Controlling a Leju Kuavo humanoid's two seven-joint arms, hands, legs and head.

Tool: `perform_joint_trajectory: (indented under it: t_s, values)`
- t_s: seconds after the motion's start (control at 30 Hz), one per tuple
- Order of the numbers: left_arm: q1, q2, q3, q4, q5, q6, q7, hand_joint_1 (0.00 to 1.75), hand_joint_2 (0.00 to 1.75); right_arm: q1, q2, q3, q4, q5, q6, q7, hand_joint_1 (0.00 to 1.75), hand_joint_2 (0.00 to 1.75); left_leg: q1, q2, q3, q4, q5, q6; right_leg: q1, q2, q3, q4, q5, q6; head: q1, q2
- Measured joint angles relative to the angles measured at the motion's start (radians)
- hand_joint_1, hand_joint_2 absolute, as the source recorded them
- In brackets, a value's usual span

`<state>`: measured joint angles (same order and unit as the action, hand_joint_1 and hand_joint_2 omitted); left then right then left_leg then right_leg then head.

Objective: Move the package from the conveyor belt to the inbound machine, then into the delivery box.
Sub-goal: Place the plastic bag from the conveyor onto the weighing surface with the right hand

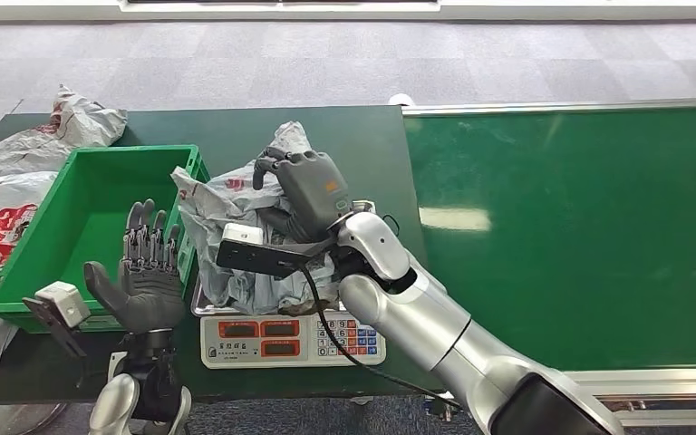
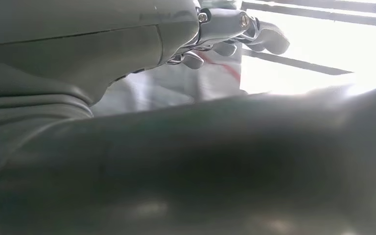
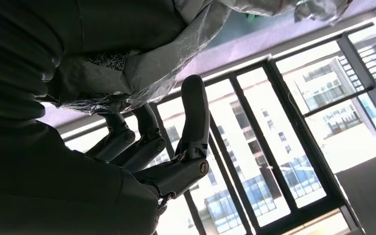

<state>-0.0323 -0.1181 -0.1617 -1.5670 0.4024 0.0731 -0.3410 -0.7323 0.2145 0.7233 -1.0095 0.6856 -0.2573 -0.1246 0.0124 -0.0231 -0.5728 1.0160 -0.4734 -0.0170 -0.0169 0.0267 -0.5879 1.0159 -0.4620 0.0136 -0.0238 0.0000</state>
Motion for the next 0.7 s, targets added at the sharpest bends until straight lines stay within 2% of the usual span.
perform_joint_trajectory:
  t_s: [0.27,0.37,0.4,0.5,0.7]
  values:
    - [-0.002,-0.003,-0.001,-0.01,-0.008,0.004,0.015,0.0,0.0,0.142,0.017,-0.001,-0.067,-0.047,0.037,0.059,1.75,1.75,0.0,0.0,0.0,0.0,0.0,0.0,0.0,0.0,-0.001,0.0,0.0,0.0,0.0,0.0]
    - [-0.002,-0.003,-0.001,-0.01,-0.008,0.004,0.018,0.0,0.0,0.193,0.008,-0.002,-0.093,-0.05,0.037,0.073,0.44,1.75,0.0,0.0,-0.001,0.0,0.0,0.0,0.0,0.0,-0.001,0.0,0.0,0.0,0.0,0.0]
    - [-0.002,-0.003,-0.002,-0.01,-0.009,0.004,0.02,0.0,0.0,0.204,0.005,-0.003,-0.098,-0.052,0.038,0.077,0.0,1.31,0.0,0.0,-0.001,0.0,0.0,0.0,0.0,0.0,-0.001,0.0,0.0,0.0,0.0,0.0]
    - [-0.002,-0.004,-0.009,-0.01,-0.019,0.002,0.031,0.0,0.0,0.243,-0.005,-0.015,-0.104,-0.063,0.045,0.101,0.0,0.0,0.0,0.0,-0.001,0.0,0.0,0.0,0.0,0.0,-0.001,-0.001,0.0,0.0,0.0,0.0]
    - [-0.002,-0.005,-0.018,-0.011,-0.042,-0.003,0.041,0.0,0.0,0.338,-0.041,-0.069,-0.154,-0.067,0.061,0.087,0.0,0.0,0.0,0.0,-0.001,0.0,0.0,0.0,0.0,0.0,-0.001,-0.001,0.0,-0.001,0.0,0.0]
